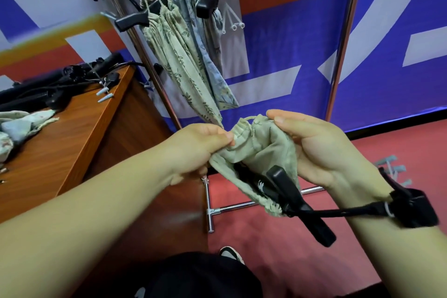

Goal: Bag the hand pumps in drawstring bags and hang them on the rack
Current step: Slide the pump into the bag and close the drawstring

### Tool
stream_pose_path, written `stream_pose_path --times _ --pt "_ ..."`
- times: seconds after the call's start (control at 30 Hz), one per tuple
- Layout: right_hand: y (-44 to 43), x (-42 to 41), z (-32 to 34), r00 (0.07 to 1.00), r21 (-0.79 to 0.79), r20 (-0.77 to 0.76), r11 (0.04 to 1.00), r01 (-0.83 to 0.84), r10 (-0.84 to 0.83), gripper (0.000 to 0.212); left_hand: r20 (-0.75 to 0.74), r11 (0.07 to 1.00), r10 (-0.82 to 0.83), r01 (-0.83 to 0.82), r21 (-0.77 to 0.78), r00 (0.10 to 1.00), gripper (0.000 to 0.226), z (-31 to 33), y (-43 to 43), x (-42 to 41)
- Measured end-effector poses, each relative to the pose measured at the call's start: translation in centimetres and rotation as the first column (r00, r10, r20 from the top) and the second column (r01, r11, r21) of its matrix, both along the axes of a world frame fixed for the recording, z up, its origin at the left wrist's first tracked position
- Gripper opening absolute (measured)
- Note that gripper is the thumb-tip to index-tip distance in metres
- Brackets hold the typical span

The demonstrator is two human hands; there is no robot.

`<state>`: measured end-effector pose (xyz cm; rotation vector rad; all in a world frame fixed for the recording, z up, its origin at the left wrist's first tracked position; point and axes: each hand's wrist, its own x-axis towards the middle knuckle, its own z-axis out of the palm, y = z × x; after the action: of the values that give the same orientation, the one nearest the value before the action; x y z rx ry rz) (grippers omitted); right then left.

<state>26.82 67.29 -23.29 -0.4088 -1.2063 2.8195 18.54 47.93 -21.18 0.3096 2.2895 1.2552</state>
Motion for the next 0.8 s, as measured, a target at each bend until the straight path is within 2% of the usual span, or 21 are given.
stream_pose_path --times 0.17,0.33,0.57,0.7,0.8 --pt "-0.38 0.07 0.18 0.999 -0.022 0.041 1.000 -0.018 0.019 0.015 0.023 0.996 -0.017 0.019 -0.090 1.000 0.018 -0.44 -0.12 -0.10" --pt "-0.46 0.31 0.01 0.995 0.020 0.079 0.998 -0.060 0.059 0.016 0.013 0.989 -0.037 0.039 -0.145 0.999 0.018 -0.56 -0.23 -0.05" --pt "-0.47 0.30 -0.17 0.990 0.052 0.109 0.994 -0.097 0.091 0.017 -0.042 0.940 -0.205 0.185 -0.286 0.978 0.024 -0.28 -0.29 0.16" --pt "-0.48 0.35 0.04 0.989 0.005 0.110 0.995 -0.102 0.101 0.017 -0.010 0.941 -0.196 0.186 -0.283 0.980 0.024 -0.34 -0.09 0.54" --pt "-0.48 0.30 -0.02 0.990 -0.014 0.111 0.996 -0.088 0.089 0.018 0.084 0.968 -0.135 0.149 -0.200 0.987 0.022 0.10 0.34 0.82"
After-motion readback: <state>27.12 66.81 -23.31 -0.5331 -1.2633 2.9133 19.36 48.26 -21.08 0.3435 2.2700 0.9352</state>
